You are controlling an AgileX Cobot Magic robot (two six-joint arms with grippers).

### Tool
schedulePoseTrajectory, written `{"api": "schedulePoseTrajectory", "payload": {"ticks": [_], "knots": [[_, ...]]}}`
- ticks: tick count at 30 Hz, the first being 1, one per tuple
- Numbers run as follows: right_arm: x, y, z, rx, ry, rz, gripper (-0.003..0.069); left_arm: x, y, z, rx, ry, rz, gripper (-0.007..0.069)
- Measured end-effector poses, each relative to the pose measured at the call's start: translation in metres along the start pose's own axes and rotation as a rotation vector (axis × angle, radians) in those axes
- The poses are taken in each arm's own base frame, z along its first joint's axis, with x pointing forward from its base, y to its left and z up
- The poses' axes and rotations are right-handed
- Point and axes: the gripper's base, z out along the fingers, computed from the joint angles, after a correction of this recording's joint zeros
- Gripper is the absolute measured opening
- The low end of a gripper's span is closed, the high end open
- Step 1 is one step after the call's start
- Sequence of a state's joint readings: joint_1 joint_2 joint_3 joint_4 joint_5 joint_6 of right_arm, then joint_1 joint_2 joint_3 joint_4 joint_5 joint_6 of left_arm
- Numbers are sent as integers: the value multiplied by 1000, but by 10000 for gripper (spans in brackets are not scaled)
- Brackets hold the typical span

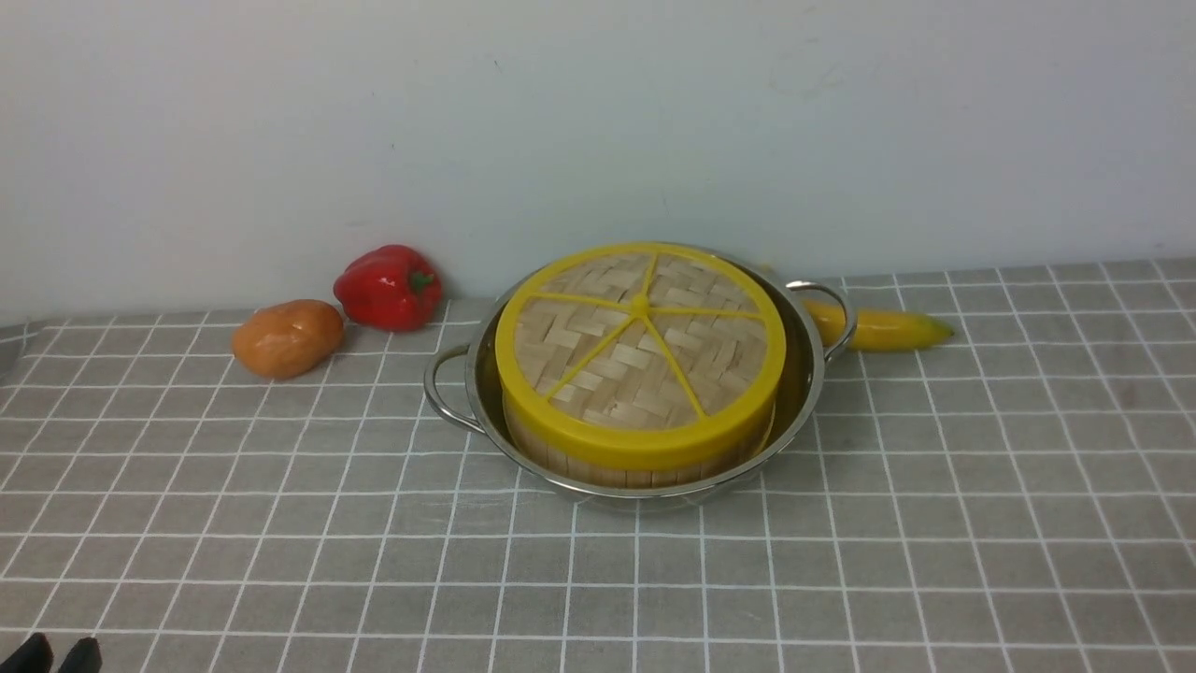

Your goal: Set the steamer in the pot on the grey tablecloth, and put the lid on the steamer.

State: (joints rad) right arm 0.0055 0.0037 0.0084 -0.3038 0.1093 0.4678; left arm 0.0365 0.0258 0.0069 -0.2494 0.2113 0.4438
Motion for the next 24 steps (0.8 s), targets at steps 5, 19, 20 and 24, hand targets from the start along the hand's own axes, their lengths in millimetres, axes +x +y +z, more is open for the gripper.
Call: {"api": "schedulePoseTrajectory", "payload": {"ticks": [5, 19, 20, 24], "knots": [[0, 0, 0, 0, 0, 0, 240, 0, 0, 0, 0, 0, 0, 169], [0, 0, 0, 0, 0, 0, 240, 0, 0, 0, 0, 0, 0, 171], [0, 0, 0, 0, 0, 0, 240, 0, 0, 0, 0, 0, 0, 174], [0, 0, 0, 0, 0, 0, 240, 0, 0, 0, 0, 0, 1, 181]]}}
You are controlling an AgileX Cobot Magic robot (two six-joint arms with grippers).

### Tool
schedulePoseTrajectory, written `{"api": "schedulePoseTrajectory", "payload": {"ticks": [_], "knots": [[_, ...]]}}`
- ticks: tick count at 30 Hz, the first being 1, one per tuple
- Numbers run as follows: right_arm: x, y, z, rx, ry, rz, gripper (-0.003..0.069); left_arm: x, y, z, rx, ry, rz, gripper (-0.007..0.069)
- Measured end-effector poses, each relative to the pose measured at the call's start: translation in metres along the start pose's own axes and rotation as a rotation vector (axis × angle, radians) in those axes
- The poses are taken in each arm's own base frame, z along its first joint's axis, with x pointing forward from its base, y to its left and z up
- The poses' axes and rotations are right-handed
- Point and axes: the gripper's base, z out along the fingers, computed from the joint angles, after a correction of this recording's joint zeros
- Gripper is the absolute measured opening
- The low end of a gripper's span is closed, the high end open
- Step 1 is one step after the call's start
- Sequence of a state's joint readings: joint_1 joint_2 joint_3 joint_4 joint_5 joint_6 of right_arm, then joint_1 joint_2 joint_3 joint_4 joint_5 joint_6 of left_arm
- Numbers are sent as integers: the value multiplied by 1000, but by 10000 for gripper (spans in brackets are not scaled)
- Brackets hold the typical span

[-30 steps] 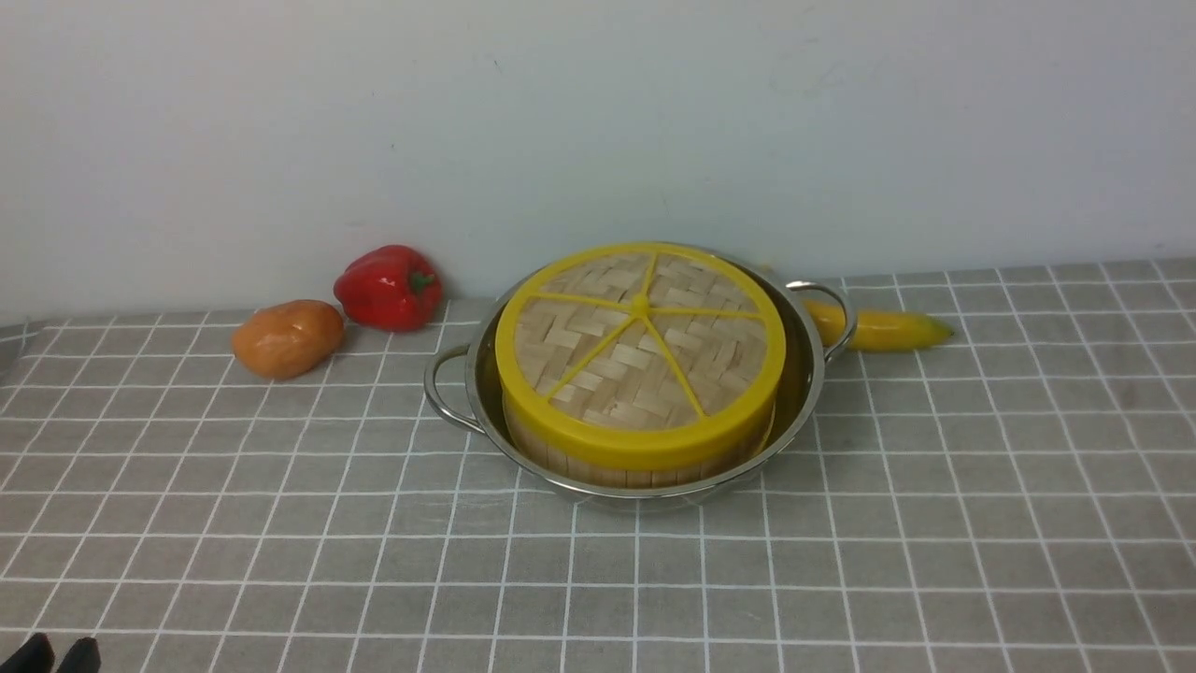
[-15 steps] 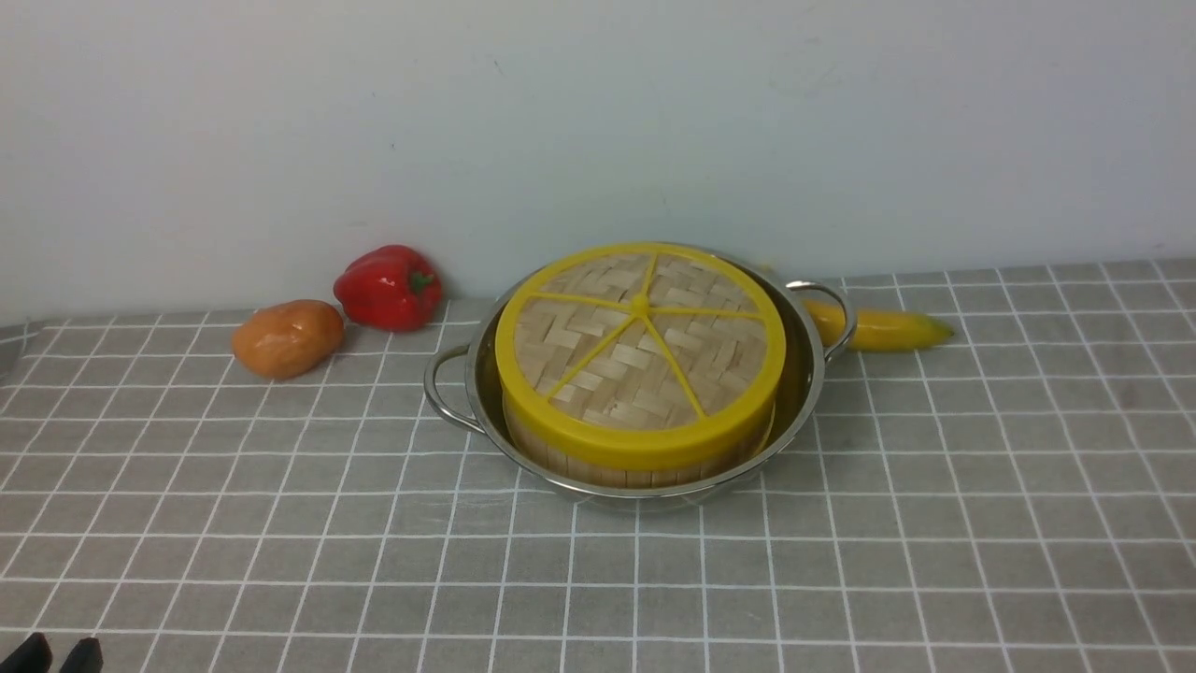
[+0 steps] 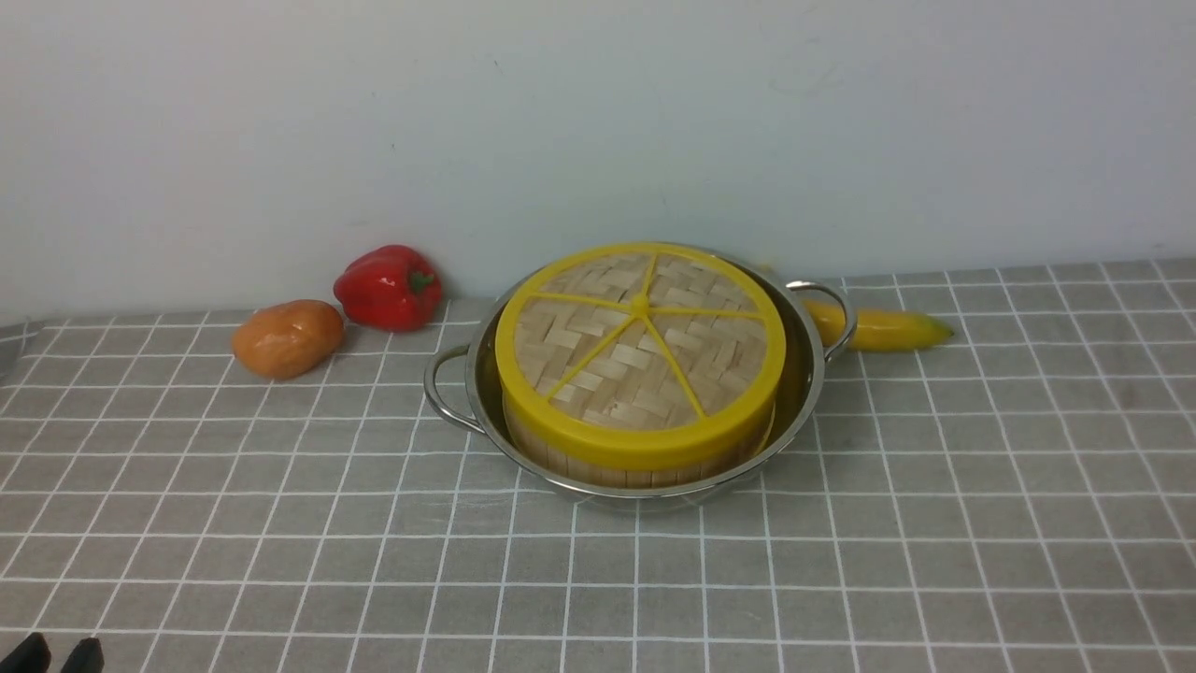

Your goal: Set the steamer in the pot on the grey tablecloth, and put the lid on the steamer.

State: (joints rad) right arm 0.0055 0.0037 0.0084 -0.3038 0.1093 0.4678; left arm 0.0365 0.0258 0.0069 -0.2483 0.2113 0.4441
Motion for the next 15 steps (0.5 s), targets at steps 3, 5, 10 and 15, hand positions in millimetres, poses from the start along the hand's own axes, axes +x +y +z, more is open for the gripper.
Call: {"api": "schedulePoseTrajectory", "payload": {"ticks": [3, 5, 10, 15], "knots": [[0, 0, 0, 0, 0, 0, 240, 0, 0, 0, 0, 0, 1, 190], [0, 0, 0, 0, 0, 0, 240, 0, 0, 0, 0, 0, 1, 191], [0, 0, 0, 0, 0, 0, 240, 0, 0, 0, 0, 0, 1, 197], [0, 0, 0, 0, 0, -2, 240, 0, 0, 0, 0, 0, 1, 202]]}}
